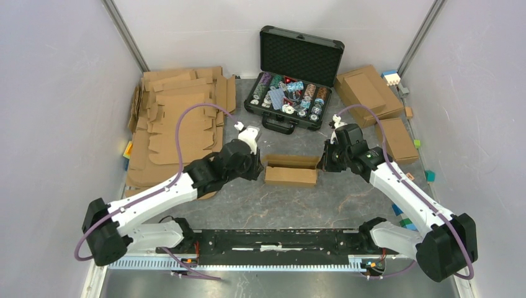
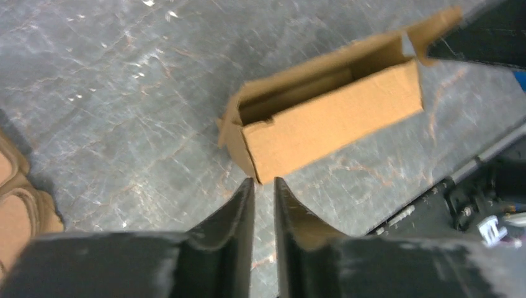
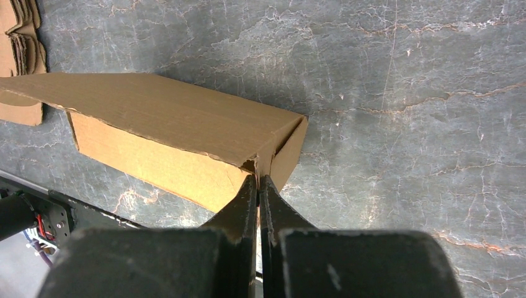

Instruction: Fold the paper box

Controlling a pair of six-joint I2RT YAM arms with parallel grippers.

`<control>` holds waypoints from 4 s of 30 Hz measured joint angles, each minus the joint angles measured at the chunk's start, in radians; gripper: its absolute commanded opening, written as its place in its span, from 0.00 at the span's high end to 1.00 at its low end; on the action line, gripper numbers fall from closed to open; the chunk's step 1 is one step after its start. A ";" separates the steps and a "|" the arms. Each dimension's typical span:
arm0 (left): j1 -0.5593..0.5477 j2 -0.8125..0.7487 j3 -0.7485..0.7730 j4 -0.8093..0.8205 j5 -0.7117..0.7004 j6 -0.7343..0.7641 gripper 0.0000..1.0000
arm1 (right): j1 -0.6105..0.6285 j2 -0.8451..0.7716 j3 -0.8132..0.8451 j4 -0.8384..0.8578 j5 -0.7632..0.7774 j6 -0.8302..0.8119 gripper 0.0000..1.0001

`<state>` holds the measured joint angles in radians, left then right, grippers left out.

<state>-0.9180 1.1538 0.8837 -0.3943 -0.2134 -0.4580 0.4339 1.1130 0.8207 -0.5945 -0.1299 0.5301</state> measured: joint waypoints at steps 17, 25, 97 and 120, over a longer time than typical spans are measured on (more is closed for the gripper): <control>-0.217 0.265 -0.098 0.330 0.104 -0.174 0.98 | 0.000 0.000 0.000 0.000 -0.001 0.005 1.00; -0.217 0.428 -0.012 0.406 0.080 -0.174 0.98 | 0.000 0.002 0.000 -0.006 -0.010 0.004 1.00; 0.311 0.412 0.007 0.364 0.459 -0.047 0.02 | 0.011 0.001 -0.009 -0.006 -0.061 0.156 1.00; 0.192 0.438 -0.081 0.630 0.526 -0.192 0.35 | 0.163 0.132 0.039 0.112 -0.147 0.006 0.89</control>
<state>-0.7261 1.5917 0.8028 0.2356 0.3126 -0.6498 0.5972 1.2449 0.8593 -0.4828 -0.2768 0.5358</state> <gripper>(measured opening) 0.676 0.068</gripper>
